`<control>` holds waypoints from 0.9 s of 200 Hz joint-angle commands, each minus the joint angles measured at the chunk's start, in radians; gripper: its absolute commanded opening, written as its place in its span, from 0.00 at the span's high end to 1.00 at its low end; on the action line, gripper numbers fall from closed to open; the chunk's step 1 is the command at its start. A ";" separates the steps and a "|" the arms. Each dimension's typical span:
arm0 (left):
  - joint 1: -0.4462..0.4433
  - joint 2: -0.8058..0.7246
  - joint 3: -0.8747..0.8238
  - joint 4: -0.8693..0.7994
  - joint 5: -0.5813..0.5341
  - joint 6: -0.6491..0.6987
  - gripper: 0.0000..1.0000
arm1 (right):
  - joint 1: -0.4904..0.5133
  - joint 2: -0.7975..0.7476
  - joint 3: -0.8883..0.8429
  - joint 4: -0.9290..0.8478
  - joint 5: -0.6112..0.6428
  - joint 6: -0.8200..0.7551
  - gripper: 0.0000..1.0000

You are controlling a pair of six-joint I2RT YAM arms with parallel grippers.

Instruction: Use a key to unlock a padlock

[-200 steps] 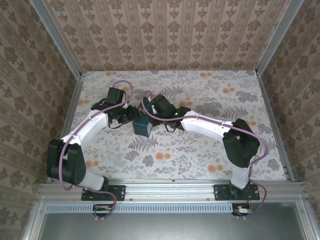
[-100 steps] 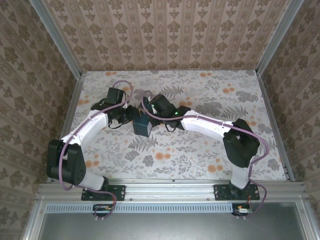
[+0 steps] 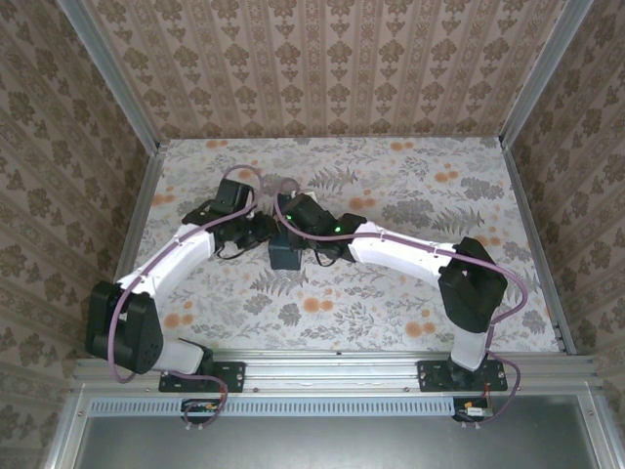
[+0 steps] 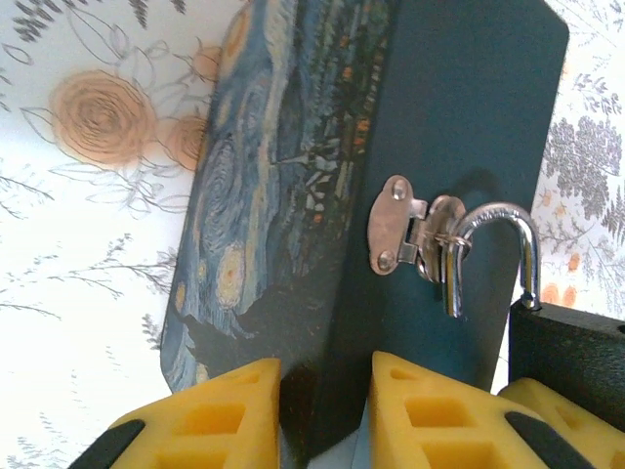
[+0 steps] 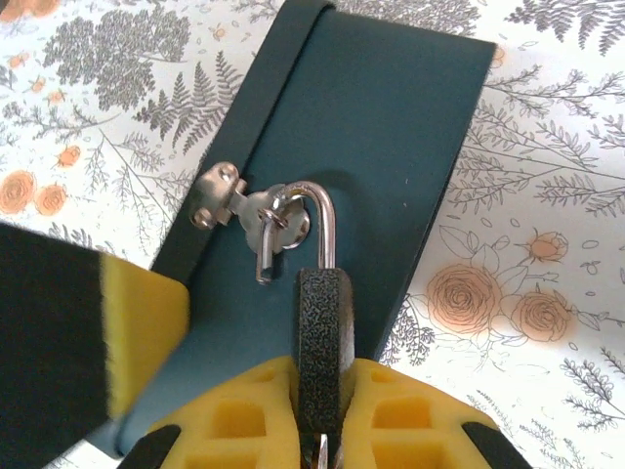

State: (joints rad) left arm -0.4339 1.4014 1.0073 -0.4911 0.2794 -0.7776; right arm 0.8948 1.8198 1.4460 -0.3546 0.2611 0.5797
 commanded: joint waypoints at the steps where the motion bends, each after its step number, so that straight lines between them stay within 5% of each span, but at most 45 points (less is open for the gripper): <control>1: -0.053 0.038 -0.022 -0.052 -0.029 -0.074 0.74 | 0.021 0.010 0.087 -0.040 0.031 0.087 1.00; 120: 0.026 0.019 -0.046 -0.054 -0.025 -0.060 0.74 | -0.180 0.056 0.003 0.257 -0.167 0.087 1.00; 156: 0.054 0.027 0.054 -0.107 0.016 0.043 0.67 | -0.306 -0.098 -0.230 0.272 -0.149 0.108 1.00; 180: 0.057 0.059 0.121 -0.132 0.083 0.100 0.65 | -0.389 -0.118 -0.395 0.280 -0.233 0.061 0.91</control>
State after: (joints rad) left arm -0.3824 1.4265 1.0554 -0.5404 0.3027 -0.7670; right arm 0.5850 1.7340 1.1774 -0.0971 0.0963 0.6804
